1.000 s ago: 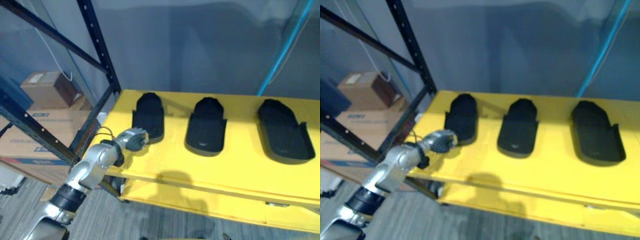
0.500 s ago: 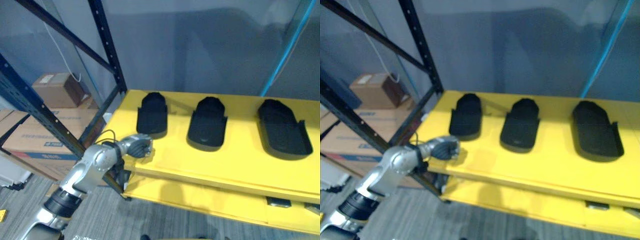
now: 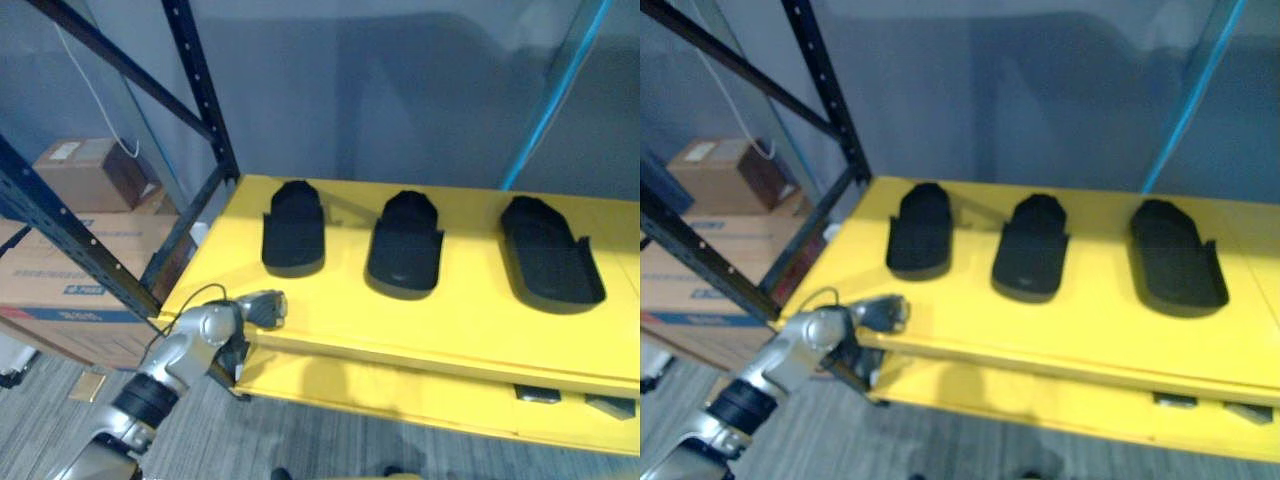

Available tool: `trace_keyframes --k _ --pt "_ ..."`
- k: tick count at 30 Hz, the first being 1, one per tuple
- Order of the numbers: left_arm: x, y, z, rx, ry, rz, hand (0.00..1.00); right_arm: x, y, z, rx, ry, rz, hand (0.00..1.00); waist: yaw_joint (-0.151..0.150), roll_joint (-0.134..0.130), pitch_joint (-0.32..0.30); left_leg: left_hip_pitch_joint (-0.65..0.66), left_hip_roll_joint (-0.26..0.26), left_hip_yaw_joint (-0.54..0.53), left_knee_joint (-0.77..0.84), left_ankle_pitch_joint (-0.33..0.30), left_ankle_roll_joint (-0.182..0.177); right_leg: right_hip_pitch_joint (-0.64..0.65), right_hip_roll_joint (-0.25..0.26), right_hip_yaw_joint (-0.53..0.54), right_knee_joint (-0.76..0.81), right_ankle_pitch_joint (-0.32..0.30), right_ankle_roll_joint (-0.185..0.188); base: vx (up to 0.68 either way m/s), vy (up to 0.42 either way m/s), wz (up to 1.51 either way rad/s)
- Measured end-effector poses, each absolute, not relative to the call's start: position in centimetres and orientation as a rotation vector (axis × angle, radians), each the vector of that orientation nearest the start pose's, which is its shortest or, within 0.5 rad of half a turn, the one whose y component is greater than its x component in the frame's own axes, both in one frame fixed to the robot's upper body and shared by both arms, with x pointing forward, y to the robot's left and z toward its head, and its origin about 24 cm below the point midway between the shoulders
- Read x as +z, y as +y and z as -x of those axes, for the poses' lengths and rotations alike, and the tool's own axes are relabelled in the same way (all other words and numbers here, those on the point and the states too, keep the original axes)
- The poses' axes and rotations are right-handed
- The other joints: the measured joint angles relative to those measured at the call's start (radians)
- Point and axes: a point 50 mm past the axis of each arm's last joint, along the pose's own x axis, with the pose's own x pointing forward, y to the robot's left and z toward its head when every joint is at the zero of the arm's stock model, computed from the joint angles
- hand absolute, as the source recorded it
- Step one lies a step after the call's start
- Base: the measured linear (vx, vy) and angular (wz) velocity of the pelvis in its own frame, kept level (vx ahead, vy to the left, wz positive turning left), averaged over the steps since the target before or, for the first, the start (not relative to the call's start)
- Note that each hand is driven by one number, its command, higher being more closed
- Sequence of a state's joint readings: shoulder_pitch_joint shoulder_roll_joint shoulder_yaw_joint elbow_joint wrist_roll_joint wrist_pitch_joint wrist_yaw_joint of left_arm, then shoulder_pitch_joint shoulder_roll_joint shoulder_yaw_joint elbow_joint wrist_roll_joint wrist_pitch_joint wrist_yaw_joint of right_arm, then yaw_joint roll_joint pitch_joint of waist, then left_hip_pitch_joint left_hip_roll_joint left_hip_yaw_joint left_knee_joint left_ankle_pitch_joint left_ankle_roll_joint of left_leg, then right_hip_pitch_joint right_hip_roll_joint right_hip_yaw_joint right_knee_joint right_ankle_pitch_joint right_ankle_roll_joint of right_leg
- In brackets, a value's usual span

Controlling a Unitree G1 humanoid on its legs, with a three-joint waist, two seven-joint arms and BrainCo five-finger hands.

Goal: Walk over and take plastic housings, then place them on the shelf

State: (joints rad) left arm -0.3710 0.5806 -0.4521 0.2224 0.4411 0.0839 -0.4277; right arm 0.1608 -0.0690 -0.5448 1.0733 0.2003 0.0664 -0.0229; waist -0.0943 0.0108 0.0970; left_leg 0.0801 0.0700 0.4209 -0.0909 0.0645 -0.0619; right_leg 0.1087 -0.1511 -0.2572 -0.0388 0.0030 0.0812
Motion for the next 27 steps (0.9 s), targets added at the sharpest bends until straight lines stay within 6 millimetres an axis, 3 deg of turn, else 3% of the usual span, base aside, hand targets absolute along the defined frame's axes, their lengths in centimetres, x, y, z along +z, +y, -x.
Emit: trace_keyframes --k 10,27 --pt "5.3 17.6 -31.7 -0.491 0.153 -1.138 1.0 -16.5 -23.4 -4.1 -0.679 1.168 -0.379 0.0 -0.026 0.001 0.022 0.013 -0.004 0.003 0.0 -0.018 -0.008 0.015 0.001 0.007 -0.009 -0.007 -0.011 0.05 0.006 -0.01" --pt "5.2 17.9 -32.4 -0.356 0.13 -1.121 1.0 -16.4 -23.3 -4.7 -0.636 1.16 -0.346 0.0 -0.033 0.016 0.052 0.04 0.007 0.023 0.0 -0.027 -0.018 0.029 0.01 0.021 -0.009 -0.016 -0.009 0.01 -0.01 -0.03"
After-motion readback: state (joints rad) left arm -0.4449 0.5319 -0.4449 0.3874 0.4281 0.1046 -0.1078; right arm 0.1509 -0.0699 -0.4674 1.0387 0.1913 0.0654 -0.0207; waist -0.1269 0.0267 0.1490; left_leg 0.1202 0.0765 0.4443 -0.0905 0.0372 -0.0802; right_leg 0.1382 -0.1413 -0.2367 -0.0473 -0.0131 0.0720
